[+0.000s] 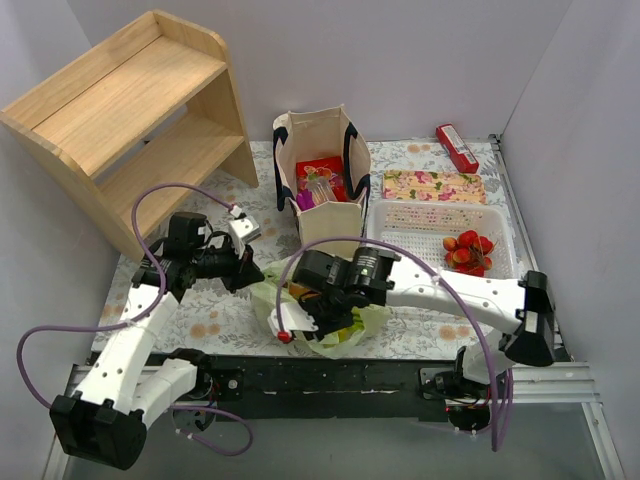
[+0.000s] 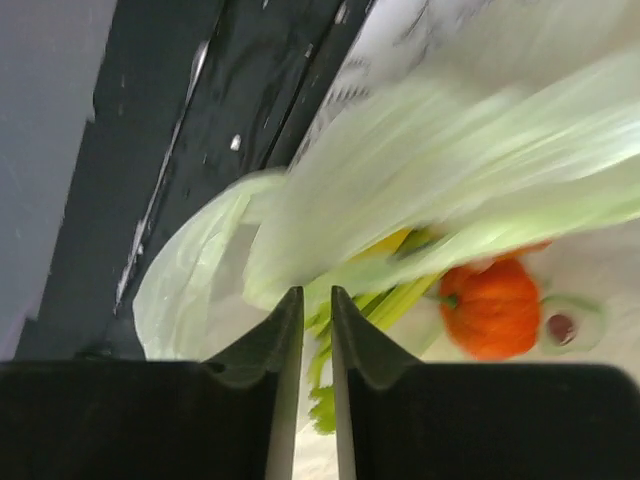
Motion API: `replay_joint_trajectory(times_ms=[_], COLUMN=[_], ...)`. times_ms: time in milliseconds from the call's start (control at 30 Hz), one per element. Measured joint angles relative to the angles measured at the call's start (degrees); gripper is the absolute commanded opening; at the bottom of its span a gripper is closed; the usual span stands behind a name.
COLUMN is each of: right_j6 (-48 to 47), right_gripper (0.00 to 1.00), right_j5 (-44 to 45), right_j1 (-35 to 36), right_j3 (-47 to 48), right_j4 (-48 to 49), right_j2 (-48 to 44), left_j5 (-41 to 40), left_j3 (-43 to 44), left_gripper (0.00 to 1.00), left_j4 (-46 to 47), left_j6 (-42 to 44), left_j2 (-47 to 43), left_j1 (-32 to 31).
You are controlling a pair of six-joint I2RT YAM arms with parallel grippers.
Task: Untie the knot of the grocery bags and take out the mixed food
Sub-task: Pick up the fake bread from the takeout bag.
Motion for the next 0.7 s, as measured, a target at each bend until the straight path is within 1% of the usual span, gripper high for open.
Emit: replay_joint_trajectory(times_ms=[33, 67, 100, 200, 333, 433, 467, 533, 600, 700], right_j6=[0.07, 0.15, 0.20, -0.74, -1.62, -1.18, -1.11, -0.92, -0.39, 0.81], right_gripper=[0.30, 0.32, 0.33, 0.36, 0.38, 0.36, 0.34, 0.33, 0.32, 0.31], right_j5=[0.90, 1.25, 1.70, 1.95, -0.59, 0.04, 1.03, 3.39, 6.03, 9.22], right_j1=[-0.11, -0.11, 0.26, 2.82, 5.75, 5.70, 5.62, 5.16, 4.50, 2.23], right_j3=[-4.90, -6.62, -10.27, -20.39, -29.14, -31.30, -31.32, -31.10, -30.10, -26.08], right_j4=[1.33, 1.20, 2.78, 4.37, 5.03, 6.60, 7.34, 9.64, 11.45, 13.70], right_j2=[-2.91, -4.28, -7.17, -14.53, -16.59, -16.79, -17.00, -17.33, -16.94, -14.14], left_j5=[-0.74, -1.31, -1.62, -2.75, -3.82, -3.93, -3.91, -3.69, -3.30, -2.97], left_j3=[-0.02, -0.02, -0.09, -1.29, -3.32, -5.29, -6.05, -7.48, -8.63, -9.97], left_gripper=[0.00, 0.00, 0.00, 0.00, 0.00, 0.00, 0.00, 0.00, 0.00, 0.00], left_j4=[-0.72, -0.98, -1.18, -2.27, -4.66, -6.64, -7.17, -8.22, -8.90, -9.35], left_j6=[1.14, 2.05, 2.80, 6.23, 12.02, 17.22, 18.73, 21.73, 24.59, 28.33], left_j2=[-1.07, -2.10, -2.95, -5.92, -7.63, -9.70, -10.82, -13.16, -15.10, -15.98], left_j1=[0.00, 0.00, 0.00, 0.00, 0.00, 0.00, 0.00, 0.00, 0.00, 0.00])
